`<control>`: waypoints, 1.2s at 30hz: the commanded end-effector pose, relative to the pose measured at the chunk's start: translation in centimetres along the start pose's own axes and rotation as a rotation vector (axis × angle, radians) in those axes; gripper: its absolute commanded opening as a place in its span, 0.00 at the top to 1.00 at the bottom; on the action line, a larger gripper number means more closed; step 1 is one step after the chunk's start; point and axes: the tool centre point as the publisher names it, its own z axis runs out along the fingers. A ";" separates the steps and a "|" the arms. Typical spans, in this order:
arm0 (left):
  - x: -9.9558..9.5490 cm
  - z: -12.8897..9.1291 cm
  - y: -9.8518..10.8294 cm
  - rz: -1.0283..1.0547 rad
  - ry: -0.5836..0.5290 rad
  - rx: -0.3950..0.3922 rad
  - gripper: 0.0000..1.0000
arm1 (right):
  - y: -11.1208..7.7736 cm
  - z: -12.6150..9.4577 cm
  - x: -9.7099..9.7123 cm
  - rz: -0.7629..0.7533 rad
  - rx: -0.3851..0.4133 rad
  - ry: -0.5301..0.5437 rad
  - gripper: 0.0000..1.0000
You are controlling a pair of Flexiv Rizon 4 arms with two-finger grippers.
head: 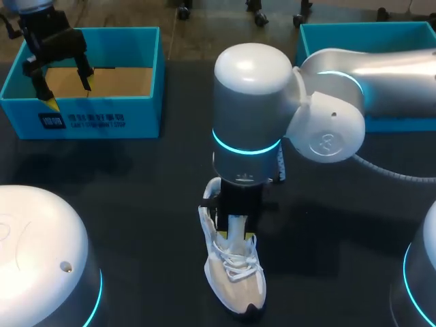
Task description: Take the shoe out of the shoebox, open the shoe tongue, remove and reinsert the insole, then place the shoe into the shoebox
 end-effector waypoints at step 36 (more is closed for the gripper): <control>0.0 0.0 0.0 0.001 0.000 -0.002 0.00 | 6.7 -3.5 -0.5 -0.646 -0.082 0.069 0.18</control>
